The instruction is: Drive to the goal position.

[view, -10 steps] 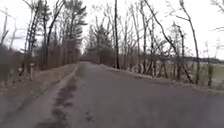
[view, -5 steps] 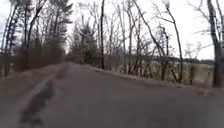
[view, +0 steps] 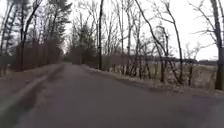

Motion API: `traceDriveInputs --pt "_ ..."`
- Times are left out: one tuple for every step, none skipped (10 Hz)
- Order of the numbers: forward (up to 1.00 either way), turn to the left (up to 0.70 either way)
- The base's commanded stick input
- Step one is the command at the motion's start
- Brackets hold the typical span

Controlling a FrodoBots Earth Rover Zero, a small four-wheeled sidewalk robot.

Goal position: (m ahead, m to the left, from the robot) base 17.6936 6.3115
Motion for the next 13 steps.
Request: traceDriveInputs --pt "0.85 0.24" --pt "0.85 0.34" --pt "0.85 0.34" --pt "0.85 0.34" --pt "0.85 0.34" --pt "0.85 0.25" --pt "0.85 0.15" --pt "0.85 0.04" --pt "0.85 0.00" --pt "0.85 0.00" --pt "0.85 0.00" --pt "0.85 0.00" --pt "0.85 0.00"
